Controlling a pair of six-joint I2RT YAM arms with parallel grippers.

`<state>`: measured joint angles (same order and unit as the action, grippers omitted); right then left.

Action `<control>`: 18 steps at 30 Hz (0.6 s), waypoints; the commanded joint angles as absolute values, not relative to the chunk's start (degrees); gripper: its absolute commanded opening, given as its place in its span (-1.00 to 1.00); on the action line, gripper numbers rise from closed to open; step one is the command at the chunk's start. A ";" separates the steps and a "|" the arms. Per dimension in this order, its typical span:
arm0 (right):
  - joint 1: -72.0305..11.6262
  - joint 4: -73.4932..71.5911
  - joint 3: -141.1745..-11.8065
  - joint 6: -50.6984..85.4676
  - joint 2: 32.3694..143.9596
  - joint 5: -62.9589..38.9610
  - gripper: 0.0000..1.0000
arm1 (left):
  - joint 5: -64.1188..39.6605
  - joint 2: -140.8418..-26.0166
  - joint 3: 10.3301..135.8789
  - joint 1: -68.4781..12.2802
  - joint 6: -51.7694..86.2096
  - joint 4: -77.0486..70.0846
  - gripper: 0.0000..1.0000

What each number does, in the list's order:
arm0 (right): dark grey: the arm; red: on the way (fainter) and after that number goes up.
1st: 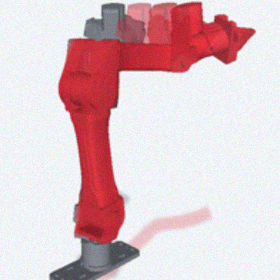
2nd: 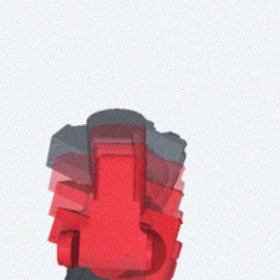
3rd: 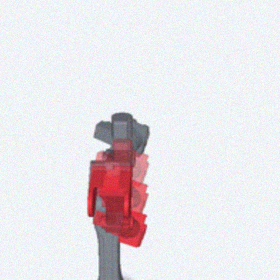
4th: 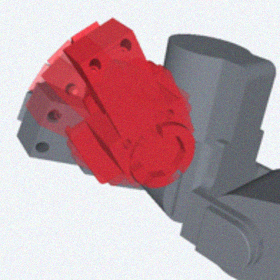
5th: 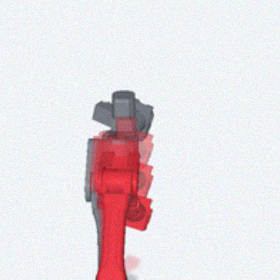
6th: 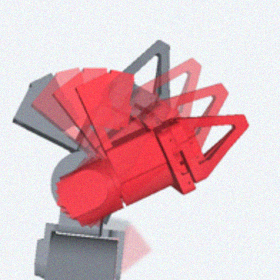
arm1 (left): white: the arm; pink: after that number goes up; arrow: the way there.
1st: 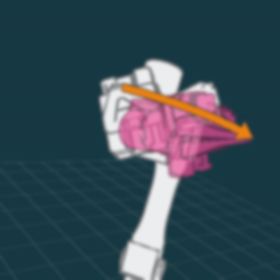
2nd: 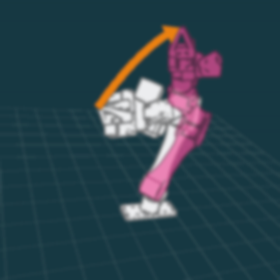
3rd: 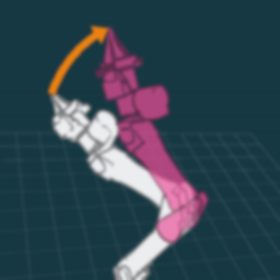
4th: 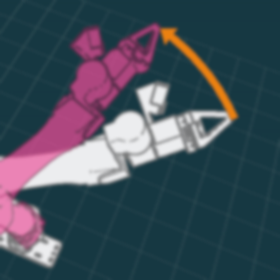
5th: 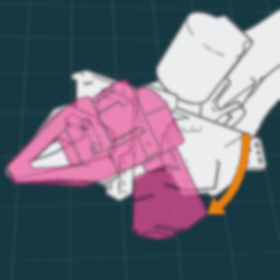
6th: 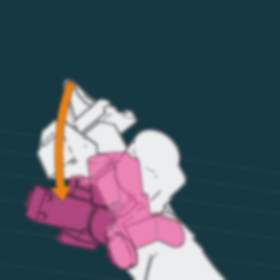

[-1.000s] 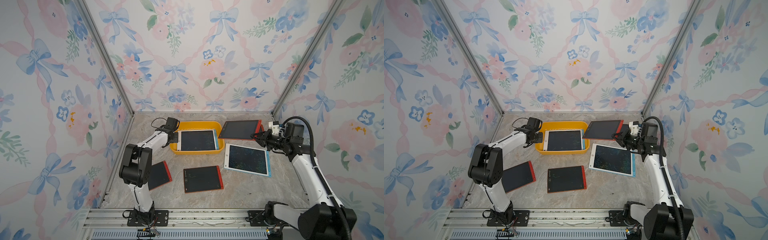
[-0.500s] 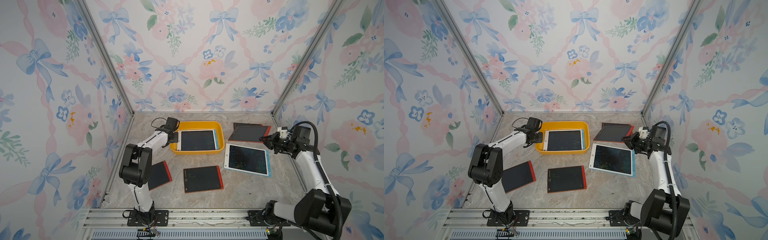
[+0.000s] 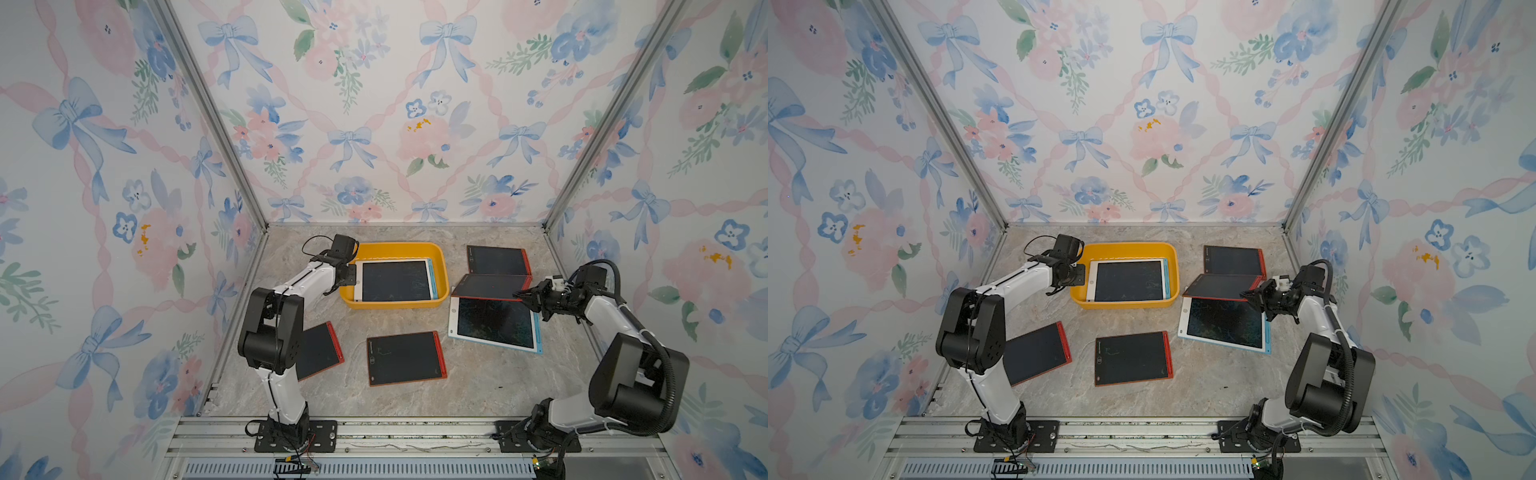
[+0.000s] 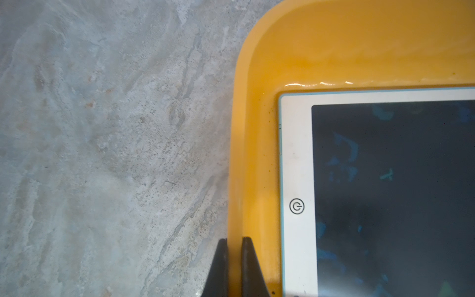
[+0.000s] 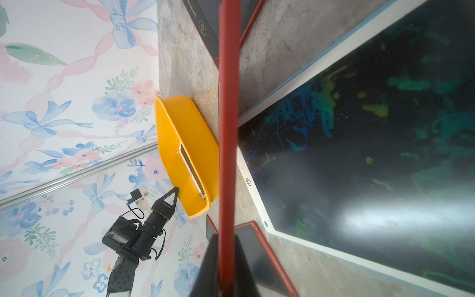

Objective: Take out the writing tablet from the storage box
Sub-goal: Place the writing tablet at the center of the board.

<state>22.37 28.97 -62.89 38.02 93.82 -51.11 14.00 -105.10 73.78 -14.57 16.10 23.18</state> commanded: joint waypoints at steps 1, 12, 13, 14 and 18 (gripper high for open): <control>23.35 28.93 -61.80 36.25 96.84 -52.37 -0.98 | 15.12 -104.51 73.74 -13.71 16.28 23.83 -1.00; 27.56 32.87 -60.44 30.02 99.79 -51.78 -0.94 | 15.17 -104.78 73.74 -13.58 16.30 23.86 -1.00; 27.82 33.00 -60.12 29.65 99.97 -51.68 -0.93 | 15.12 -104.79 73.74 -13.58 16.30 23.88 -1.00; 27.99 33.01 -59.90 29.38 100.10 -51.68 -0.93 | 15.14 -104.77 73.74 -13.61 16.26 23.84 -1.00; 28.18 33.14 -59.33 28.81 100.79 -51.24 -0.93 | 15.20 -104.77 73.74 -13.62 16.25 23.82 -1.00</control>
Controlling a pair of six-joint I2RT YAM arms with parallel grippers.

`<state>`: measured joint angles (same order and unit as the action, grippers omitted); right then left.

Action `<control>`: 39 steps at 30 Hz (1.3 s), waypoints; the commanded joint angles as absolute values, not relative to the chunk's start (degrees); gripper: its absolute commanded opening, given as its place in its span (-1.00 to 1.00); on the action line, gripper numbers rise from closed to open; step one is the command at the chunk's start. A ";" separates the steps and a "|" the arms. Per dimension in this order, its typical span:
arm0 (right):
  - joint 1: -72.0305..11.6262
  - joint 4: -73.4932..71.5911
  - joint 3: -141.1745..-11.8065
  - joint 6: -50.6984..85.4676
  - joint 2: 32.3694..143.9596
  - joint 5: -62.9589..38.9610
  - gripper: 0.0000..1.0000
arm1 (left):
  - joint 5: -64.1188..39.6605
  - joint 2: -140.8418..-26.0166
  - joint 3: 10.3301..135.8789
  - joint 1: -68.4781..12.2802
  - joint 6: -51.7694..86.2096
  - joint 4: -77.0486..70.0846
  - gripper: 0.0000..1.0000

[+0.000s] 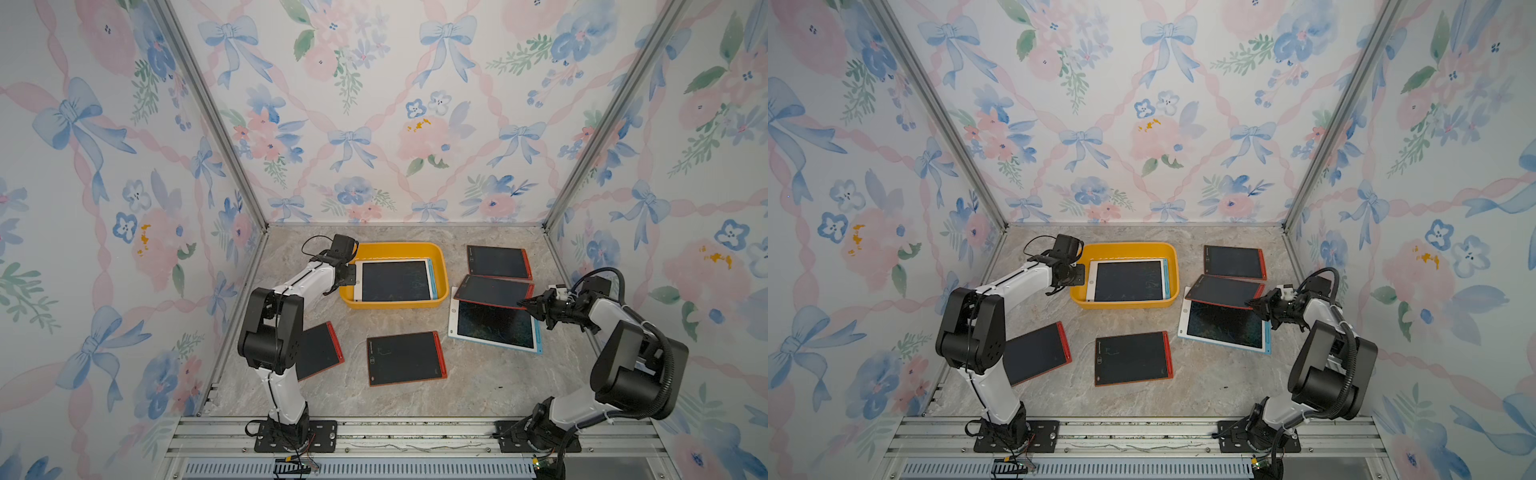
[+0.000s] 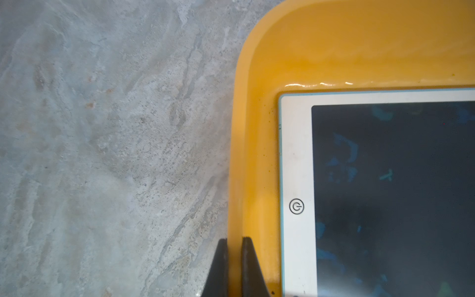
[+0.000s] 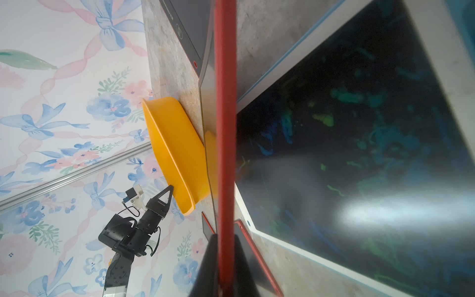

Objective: Take out the writing tablet from the storage box
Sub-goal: Place the writing tablet at the center of the board.

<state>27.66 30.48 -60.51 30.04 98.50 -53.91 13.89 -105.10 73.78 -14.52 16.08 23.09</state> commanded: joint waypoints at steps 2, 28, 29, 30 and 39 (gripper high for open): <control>28.25 33.05 -59.36 28.71 101.19 -50.98 -0.92 | 15.23 -104.77 73.66 -13.66 16.27 23.85 -1.00; 29.71 29.43 -60.95 30.74 107.68 -50.23 -0.92 | 15.12 -104.77 73.91 -13.28 16.14 23.84 -1.00; 29.66 29.28 -61.27 30.85 108.13 -50.19 -0.92 | 15.13 -104.80 73.93 -13.27 16.15 23.83 -1.00; 29.65 29.25 -61.53 30.85 108.47 -50.19 -0.92 | 15.14 -104.77 73.92 -13.21 16.20 23.90 -1.00; 29.60 27.85 -63.92 31.72 111.91 -50.10 -0.92 | 15.05 -104.82 73.92 -12.92 16.11 23.84 -1.00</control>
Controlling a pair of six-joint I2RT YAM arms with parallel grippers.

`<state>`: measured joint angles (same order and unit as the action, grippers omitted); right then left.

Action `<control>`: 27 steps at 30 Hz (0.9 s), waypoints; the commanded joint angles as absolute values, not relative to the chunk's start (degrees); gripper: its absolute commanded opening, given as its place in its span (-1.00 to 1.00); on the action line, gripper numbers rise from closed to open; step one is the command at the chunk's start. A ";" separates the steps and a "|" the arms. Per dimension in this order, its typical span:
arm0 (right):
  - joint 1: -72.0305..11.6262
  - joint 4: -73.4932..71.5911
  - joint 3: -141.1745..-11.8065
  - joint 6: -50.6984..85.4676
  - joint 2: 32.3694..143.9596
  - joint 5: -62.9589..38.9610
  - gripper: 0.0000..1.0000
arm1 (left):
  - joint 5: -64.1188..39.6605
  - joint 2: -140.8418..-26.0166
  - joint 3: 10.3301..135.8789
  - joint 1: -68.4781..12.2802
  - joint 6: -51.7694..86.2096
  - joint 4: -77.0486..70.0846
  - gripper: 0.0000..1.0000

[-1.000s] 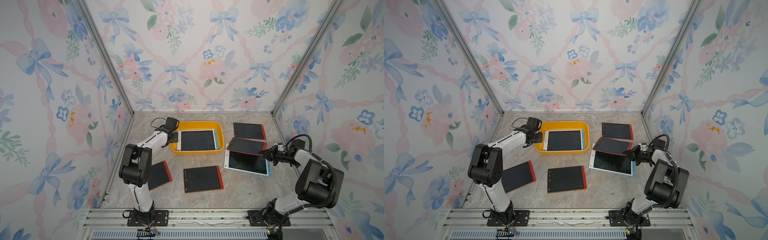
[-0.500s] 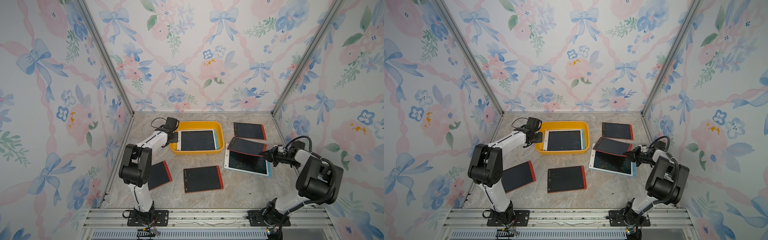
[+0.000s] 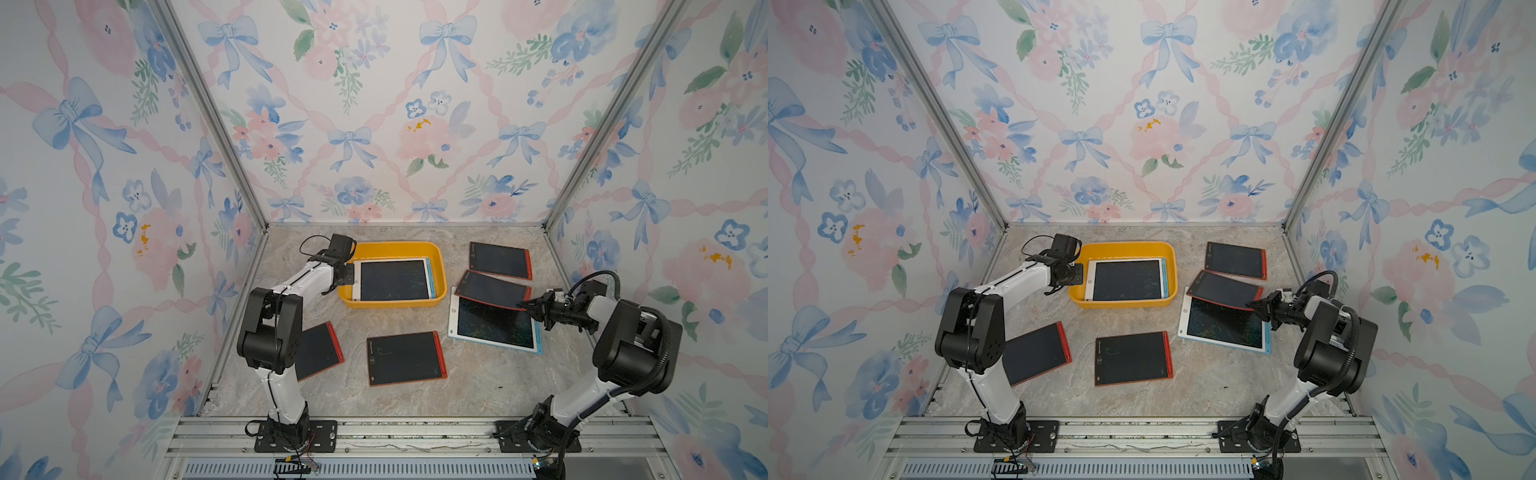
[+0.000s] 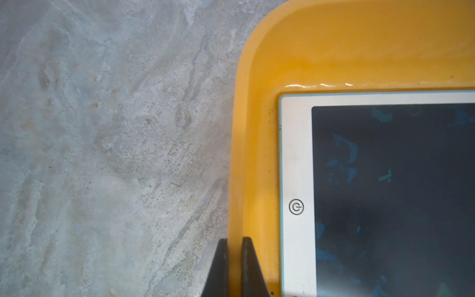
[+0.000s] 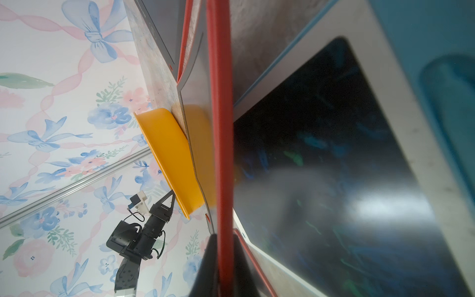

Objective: Take out the writing tablet from the storage box
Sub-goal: Place the writing tablet at the center of the board, then move the storage box to the center of the board.

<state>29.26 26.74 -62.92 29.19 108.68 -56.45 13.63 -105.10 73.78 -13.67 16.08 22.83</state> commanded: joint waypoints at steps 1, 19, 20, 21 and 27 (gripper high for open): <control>29.58 27.86 -64.19 31.73 112.20 -50.01 -0.92 | 15.06 -104.77 73.92 -12.91 16.10 23.84 -1.00; 23.04 25.04 -67.63 33.80 114.70 -49.04 -0.92 | 15.62 -105.33 74.44 -11.90 15.54 23.92 -1.00; 22.17 24.58 -67.77 34.16 114.61 -48.88 -0.92 | 15.53 -105.21 74.44 -11.54 15.56 23.88 -1.00; 21.52 24.34 -68.00 34.49 114.61 -48.66 -0.92 | 15.48 -105.12 74.44 -11.15 15.51 23.82 -1.00; 17.33 23.30 -70.90 35.51 115.05 -47.53 -0.92 | 15.65 -104.53 74.36 -9.52 14.29 23.91 -1.00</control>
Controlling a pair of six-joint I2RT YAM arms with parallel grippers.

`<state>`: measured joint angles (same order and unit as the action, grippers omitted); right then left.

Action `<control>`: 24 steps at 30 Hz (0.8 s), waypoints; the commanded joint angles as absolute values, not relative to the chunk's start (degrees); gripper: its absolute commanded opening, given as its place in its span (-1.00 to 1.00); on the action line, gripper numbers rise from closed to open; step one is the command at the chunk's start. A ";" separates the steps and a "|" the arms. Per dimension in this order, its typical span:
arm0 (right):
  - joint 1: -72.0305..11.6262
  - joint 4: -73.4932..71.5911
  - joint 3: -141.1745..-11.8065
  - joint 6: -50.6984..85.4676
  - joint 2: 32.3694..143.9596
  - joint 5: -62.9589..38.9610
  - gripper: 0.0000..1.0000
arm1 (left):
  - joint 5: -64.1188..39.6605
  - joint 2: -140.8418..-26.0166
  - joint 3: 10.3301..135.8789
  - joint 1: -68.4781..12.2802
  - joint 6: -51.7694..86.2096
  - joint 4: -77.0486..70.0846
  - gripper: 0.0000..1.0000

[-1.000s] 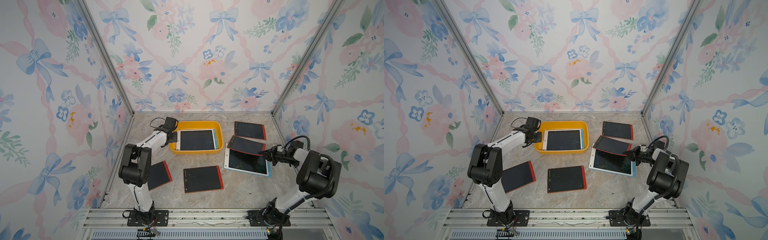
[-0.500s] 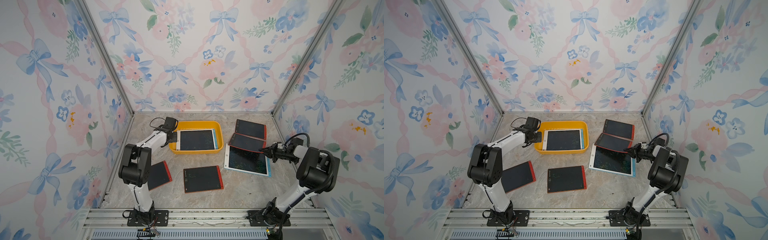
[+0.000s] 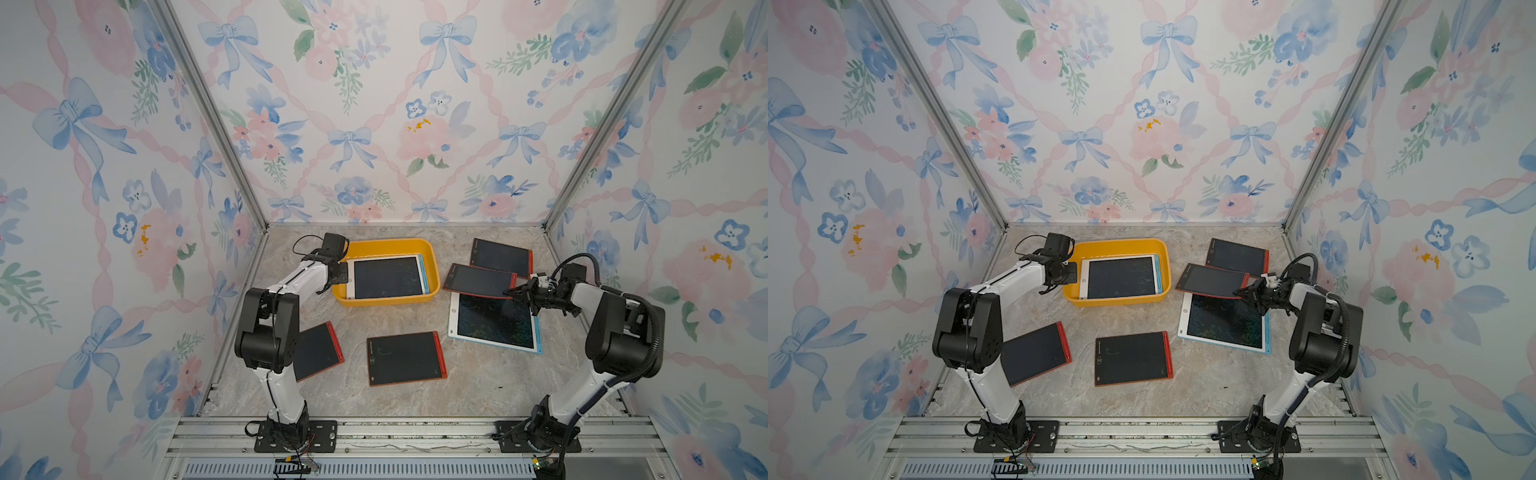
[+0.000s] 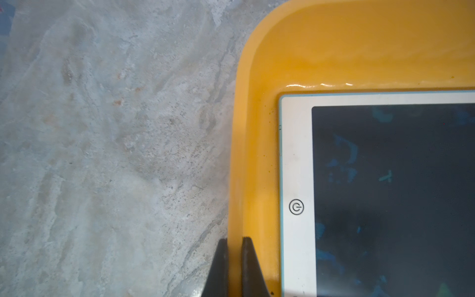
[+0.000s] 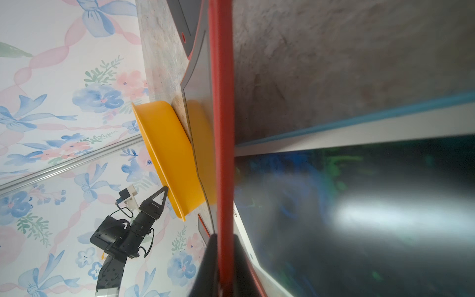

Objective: Take out the writing tablet from the storage box
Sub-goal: Move the storage box to the center of the board.

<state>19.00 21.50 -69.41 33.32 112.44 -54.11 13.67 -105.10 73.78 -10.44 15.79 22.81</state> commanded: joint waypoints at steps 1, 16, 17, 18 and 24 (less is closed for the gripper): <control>16.57 23.34 -71.61 37.05 115.13 -47.23 -0.92 | 15.83 -104.47 74.37 -9.34 13.76 23.93 -1.00; 5.02 17.20 -84.29 44.11 123.09 -42.50 -0.91 | 18.59 -103.17 72.99 -7.18 6.60 24.17 -1.00; 4.35 16.26 -84.87 44.80 123.68 -42.30 -0.91 | 19.00 -103.39 73.04 -6.73 6.48 24.26 -1.00; 3.61 15.39 -85.67 45.21 124.34 -42.21 -0.91 | 19.81 -103.53 73.12 -6.24 6.16 24.27 -1.00; -0.18 15.53 -91.00 45.81 128.64 -40.49 -0.90 | 21.64 -102.57 72.95 -3.00 4.71 24.44 -1.00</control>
<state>1.30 13.54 -89.47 43.59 125.10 -44.86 17.28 -104.71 73.49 -4.29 7.14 23.51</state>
